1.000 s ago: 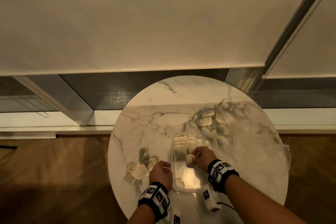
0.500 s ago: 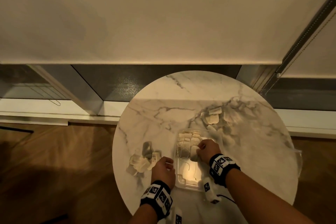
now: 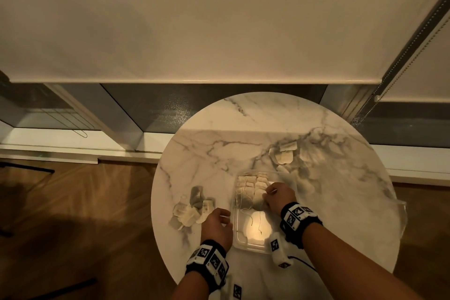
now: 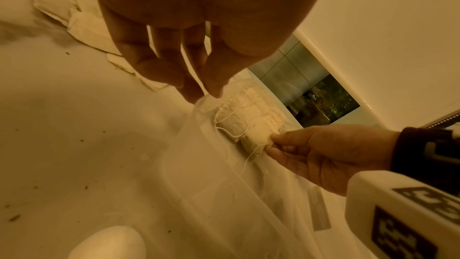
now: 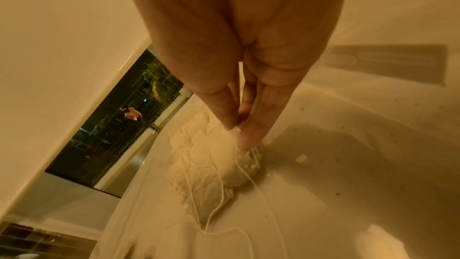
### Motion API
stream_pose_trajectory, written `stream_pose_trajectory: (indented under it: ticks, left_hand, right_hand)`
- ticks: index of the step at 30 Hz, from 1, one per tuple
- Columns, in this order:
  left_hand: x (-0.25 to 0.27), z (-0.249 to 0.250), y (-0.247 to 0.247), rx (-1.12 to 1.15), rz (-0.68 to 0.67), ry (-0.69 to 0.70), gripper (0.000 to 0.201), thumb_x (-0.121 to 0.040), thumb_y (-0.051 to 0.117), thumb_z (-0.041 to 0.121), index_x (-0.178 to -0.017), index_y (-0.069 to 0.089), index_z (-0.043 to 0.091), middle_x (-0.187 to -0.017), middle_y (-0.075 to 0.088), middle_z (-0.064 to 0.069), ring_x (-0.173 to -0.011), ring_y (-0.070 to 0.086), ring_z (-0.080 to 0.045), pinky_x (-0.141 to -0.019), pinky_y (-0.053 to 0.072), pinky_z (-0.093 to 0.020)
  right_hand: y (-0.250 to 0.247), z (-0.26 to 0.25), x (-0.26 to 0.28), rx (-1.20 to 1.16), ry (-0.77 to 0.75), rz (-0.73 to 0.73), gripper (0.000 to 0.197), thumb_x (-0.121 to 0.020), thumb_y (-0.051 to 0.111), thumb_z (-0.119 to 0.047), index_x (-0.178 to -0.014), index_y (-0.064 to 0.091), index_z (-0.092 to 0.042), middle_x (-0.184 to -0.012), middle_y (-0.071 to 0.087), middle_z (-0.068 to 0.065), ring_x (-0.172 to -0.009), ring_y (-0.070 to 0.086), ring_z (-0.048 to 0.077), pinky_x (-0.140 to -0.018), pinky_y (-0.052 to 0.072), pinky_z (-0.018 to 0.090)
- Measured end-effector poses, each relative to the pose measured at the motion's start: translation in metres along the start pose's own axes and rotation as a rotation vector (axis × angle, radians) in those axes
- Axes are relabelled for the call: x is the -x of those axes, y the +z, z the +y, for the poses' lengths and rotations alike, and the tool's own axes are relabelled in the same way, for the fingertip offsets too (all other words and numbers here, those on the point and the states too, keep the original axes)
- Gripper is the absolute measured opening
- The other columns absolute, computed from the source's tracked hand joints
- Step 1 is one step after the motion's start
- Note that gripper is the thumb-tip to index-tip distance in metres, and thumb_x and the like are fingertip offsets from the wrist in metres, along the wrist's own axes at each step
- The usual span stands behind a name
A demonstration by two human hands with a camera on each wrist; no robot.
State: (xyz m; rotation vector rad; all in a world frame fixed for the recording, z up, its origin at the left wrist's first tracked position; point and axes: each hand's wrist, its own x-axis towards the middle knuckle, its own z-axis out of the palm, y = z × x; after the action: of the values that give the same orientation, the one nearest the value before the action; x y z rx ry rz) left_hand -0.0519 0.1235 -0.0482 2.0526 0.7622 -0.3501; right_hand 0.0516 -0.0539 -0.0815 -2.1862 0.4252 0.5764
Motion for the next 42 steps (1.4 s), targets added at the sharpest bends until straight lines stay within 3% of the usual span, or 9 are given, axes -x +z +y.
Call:
stream_pose_trajectory:
  ticks: [4,9,12,15,17,25,31,36,42]
  left_hand:
    - [0.0,0.0,0.001,-0.002,0.017,-0.002,0.023,-0.086,0.063,0.005,-0.092,0.061,0.027,-0.087,0.066,0.006,-0.079,0.061,-0.005,-0.063,0.043,-0.011]
    - [0.001,-0.002,0.003,0.003,0.04,-0.009,0.022,-0.086,0.064,0.005,-0.095,0.063,0.025,-0.086,0.065,0.007,-0.08,0.06,-0.004,-0.063,0.042,-0.011]
    - [0.003,-0.002,0.004,0.006,0.06,-0.019,0.022,-0.086,0.064,0.006,-0.095,0.064,0.026,-0.087,0.065,0.007,-0.08,0.06,-0.004,-0.067,0.043,-0.014]
    - [0.005,-0.002,0.006,0.007,0.074,-0.016,0.021,-0.087,0.063,0.007,-0.095,0.064,0.026,-0.087,0.065,0.007,-0.079,0.059,-0.002,-0.06,0.039,-0.009]
    - [0.005,-0.002,0.006,0.008,0.08,-0.015,0.02,-0.087,0.063,0.007,-0.095,0.065,0.026,-0.087,0.065,0.007,-0.078,0.059,-0.002,-0.058,0.037,-0.007]
    - [0.006,-0.004,0.008,0.03,0.092,-0.029,0.021,-0.087,0.062,0.007,-0.094,0.065,0.026,-0.088,0.068,0.004,-0.078,0.06,-0.004,-0.059,0.038,-0.008]
    - [0.005,-0.006,0.008,0.034,0.099,-0.026,0.02,-0.087,0.062,0.008,-0.094,0.065,0.026,-0.087,0.068,0.005,-0.078,0.059,-0.004,-0.06,0.038,-0.008]
    - [0.004,-0.007,0.008,0.026,0.094,-0.012,0.02,-0.087,0.062,0.007,-0.095,0.065,0.025,-0.086,0.066,0.006,-0.078,0.058,-0.003,-0.06,0.038,-0.008]
    - [0.002,-0.009,0.008,0.022,0.083,0.001,0.02,-0.086,0.062,0.008,-0.093,0.065,0.026,-0.086,0.067,0.006,-0.078,0.059,-0.003,-0.059,0.037,-0.006]
  right_hand:
    - [-0.005,0.003,0.004,-0.077,-0.022,-0.012,0.015,-0.078,0.073,-0.009,-0.086,0.066,-0.019,-0.084,0.07,0.003,-0.071,0.063,0.011,-0.056,0.046,0.014]
    - [-0.007,0.003,0.008,-0.047,0.036,0.004,0.016,-0.075,0.077,-0.013,-0.076,0.065,-0.023,-0.085,0.071,0.001,-0.084,0.066,0.017,-0.075,0.052,0.024]
    - [-0.005,0.002,0.01,0.042,0.094,-0.062,0.01,-0.073,0.079,-0.024,-0.076,0.072,-0.017,-0.084,0.071,0.002,-0.079,0.065,0.016,-0.069,0.052,0.023]
    - [-0.001,0.001,0.011,0.071,0.125,-0.123,0.028,-0.068,0.081,-0.035,-0.086,0.07,-0.017,-0.087,0.071,0.003,-0.074,0.064,0.015,-0.06,0.051,0.022]
    - [0.001,-0.001,0.011,0.086,0.123,-0.128,0.032,-0.068,0.082,-0.038,-0.089,0.068,-0.019,-0.09,0.07,0.002,-0.077,0.064,0.015,-0.061,0.05,0.021]
    - [0.0,-0.004,0.008,0.146,0.108,-0.131,0.019,-0.069,0.079,-0.023,-0.083,0.074,-0.011,-0.086,0.074,0.006,-0.083,0.07,0.022,-0.071,0.059,0.028]
    - [-0.003,-0.004,0.01,0.097,0.112,-0.129,0.011,-0.069,0.076,-0.017,-0.076,0.075,-0.009,-0.076,0.073,0.008,-0.074,0.071,0.022,-0.058,0.055,0.024]
    - [-0.007,-0.009,0.019,0.01,0.098,-0.11,0.011,-0.079,0.067,-0.011,-0.071,0.072,-0.006,-0.062,0.071,0.012,-0.054,0.069,0.029,-0.044,0.056,0.03]
    - [0.002,0.0,0.02,0.043,0.009,-0.193,0.009,-0.079,0.065,-0.022,-0.077,0.073,-0.018,-0.079,0.071,0.001,-0.075,0.066,0.017,-0.065,0.052,0.025]
